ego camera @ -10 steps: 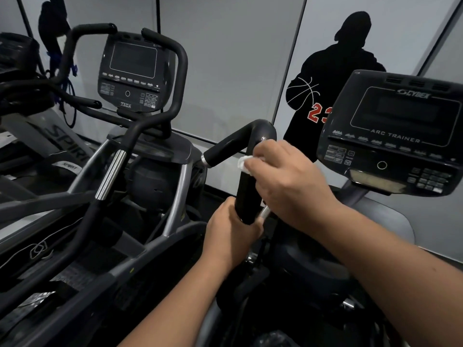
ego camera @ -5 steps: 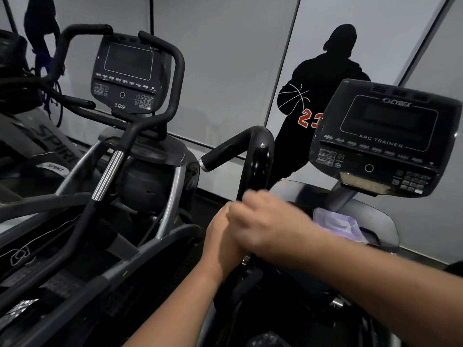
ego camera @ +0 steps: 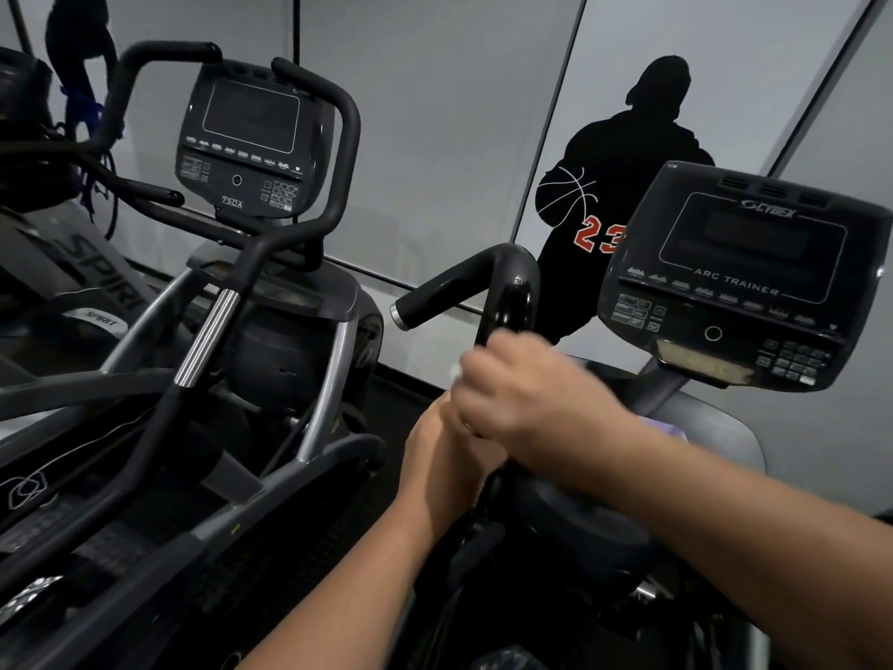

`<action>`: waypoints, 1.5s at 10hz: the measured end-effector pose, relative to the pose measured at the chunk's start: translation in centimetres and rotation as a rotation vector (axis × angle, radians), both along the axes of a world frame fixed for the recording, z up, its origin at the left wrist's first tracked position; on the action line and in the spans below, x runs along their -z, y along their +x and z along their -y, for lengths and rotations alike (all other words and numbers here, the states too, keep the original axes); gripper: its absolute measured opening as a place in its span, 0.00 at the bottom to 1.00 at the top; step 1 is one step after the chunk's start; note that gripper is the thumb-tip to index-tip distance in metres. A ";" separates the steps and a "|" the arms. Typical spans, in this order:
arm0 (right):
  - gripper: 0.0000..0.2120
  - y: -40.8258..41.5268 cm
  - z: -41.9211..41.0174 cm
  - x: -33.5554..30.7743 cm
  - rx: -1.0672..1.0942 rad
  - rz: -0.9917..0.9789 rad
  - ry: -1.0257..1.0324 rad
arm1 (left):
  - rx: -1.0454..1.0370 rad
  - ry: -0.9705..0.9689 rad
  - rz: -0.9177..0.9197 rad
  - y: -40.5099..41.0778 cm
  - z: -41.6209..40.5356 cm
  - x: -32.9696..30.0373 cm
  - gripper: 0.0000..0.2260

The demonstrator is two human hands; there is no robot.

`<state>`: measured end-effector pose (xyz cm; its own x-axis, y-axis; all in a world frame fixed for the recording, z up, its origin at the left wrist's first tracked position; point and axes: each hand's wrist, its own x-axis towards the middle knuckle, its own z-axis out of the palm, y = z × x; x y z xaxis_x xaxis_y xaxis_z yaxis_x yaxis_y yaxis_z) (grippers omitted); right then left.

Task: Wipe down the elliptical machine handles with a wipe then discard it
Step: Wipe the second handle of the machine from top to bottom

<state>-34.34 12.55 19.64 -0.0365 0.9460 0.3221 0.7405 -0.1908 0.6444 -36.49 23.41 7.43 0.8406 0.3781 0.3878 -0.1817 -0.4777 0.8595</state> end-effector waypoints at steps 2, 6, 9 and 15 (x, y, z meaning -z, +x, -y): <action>0.03 -0.5 -0.3 1.3 -0.041 0.026 -0.061 | -0.062 0.161 0.130 -0.3 0.1 -0.3 0.13; 0.09 0.0 -0.6 1.5 -0.030 0.053 -0.148 | -0.084 0.171 0.217 1.0 0.5 -0.1 0.18; 0.06 2.0 -0.5 -0.8 0.004 0.022 0.123 | -0.053 0.099 0.042 1.0 0.4 -1.5 0.14; 0.06 4.9 0.2 -3.9 0.071 -0.112 0.480 | -0.139 -0.079 -0.244 1.1 0.6 -2.2 0.14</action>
<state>-29.46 12.32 23.55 0.0822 0.6889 0.7202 0.7745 -0.4990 0.3889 -35.39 22.85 9.58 0.8435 0.5171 0.1456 0.0970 -0.4132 0.9055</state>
